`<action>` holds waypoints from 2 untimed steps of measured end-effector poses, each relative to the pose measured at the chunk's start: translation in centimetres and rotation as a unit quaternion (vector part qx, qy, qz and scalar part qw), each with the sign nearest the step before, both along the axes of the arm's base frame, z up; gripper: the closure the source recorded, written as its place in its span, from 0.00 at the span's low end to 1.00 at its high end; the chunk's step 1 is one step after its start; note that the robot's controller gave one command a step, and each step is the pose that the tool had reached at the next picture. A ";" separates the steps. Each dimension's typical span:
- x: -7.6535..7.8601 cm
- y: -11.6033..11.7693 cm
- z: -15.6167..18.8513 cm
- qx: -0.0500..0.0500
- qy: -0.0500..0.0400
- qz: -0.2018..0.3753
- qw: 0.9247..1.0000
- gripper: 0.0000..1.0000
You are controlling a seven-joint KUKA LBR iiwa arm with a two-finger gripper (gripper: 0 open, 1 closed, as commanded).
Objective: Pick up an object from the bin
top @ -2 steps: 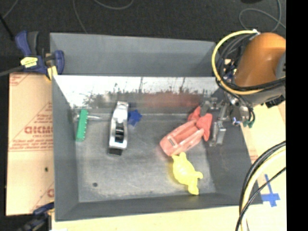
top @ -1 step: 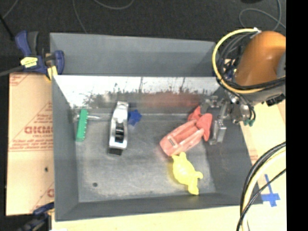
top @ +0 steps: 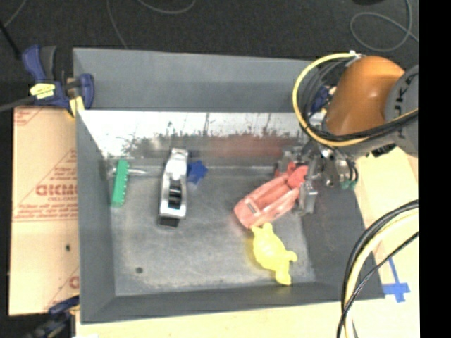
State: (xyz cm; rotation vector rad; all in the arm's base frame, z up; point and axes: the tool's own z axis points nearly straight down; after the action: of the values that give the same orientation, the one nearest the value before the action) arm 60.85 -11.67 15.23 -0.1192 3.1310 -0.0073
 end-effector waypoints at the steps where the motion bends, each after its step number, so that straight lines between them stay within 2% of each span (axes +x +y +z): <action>1: 0.5 2.8 -5.8 0.000 -0.001 0.054 0.999 0.00; 2: -0.4 5.4 -8.0 -0.005 -0.002 0.366 0.930 1.00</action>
Offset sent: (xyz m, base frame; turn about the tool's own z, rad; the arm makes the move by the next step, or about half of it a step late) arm -0.0058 0.0561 -0.0823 -0.7523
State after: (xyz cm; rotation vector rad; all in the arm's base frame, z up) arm 60.49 -6.23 7.20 -1.2561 2.8659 -0.0177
